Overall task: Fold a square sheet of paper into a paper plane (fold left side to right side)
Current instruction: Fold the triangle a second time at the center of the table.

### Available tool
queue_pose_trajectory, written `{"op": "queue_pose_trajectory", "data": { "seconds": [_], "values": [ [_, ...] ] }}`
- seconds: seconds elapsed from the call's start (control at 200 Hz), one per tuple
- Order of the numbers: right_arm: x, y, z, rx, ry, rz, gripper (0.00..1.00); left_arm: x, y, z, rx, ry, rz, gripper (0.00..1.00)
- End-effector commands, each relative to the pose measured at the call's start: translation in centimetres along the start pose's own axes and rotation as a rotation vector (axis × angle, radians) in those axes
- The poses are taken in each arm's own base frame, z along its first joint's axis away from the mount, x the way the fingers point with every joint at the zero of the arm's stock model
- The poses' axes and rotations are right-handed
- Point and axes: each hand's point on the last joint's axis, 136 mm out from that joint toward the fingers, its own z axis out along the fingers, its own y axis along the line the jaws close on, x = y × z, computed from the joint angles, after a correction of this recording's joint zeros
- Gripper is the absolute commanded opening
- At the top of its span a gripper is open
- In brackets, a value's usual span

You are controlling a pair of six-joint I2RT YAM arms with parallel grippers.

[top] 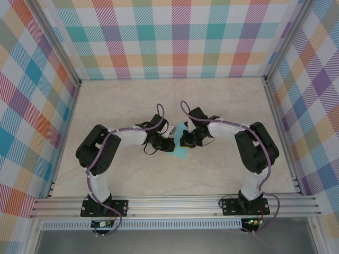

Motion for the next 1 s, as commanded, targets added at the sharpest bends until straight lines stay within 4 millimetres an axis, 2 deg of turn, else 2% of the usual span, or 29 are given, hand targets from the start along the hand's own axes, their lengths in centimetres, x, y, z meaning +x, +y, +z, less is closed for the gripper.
{"op": "queue_pose_trajectory", "data": {
  "seconds": [0.0, 0.51, 0.795, 0.995],
  "values": [
    [-0.6, 1.0, 0.4, -0.034, 0.015, 0.009, 0.09, 1.6, 1.3, 0.8, -0.059, 0.046, 0.003, 0.08],
    [-0.7, 1.1, 1.5, -0.039, 0.04, 0.015, 0.09, 1.8, 1.4, 0.9, -0.079, 0.054, 0.013, 0.06],
    [-0.1, -0.1, 2.3, 0.001, 0.069, 0.038, 0.09, 1.8, 1.6, 0.9, -0.091, 0.054, 0.013, 0.06],
    [0.1, -1.8, 2.4, 0.08, 0.08, 0.047, 0.09, 2.0, 1.8, 0.9, -0.102, 0.058, 0.014, 0.05]
  ]
}}
